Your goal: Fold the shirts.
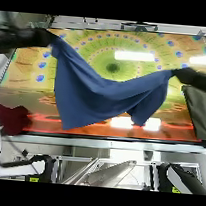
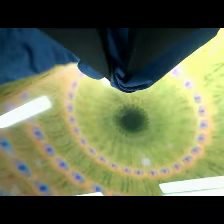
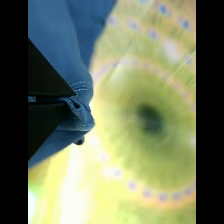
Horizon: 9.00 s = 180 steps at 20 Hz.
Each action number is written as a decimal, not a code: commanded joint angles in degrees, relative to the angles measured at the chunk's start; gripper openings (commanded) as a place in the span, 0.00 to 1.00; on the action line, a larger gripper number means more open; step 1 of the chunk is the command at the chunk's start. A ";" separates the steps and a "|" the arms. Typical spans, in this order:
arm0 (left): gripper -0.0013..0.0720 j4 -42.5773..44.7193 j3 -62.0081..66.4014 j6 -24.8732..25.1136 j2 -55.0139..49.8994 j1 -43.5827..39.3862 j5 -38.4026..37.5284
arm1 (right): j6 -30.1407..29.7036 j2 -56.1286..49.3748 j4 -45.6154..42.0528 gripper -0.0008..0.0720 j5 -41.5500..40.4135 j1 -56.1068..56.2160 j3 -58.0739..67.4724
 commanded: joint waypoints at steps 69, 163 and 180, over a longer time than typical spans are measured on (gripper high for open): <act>0.04 -10.99 9.33 -8.74 25.18 17.62 -18.25 | -16.57 17.51 15.85 0.03 -3.10 -13.20 34.56; 0.05 -18.01 6.93 -3.28 17.20 16.92 -29.70 | 5.11 8.02 11.98 0.03 23.98 -16.74 35.76; 0.05 -8.00 23.52 5.22 -45.09 10.73 -8.20 | -23.58 -49.64 35.89 0.03 -5.38 2.05 21.49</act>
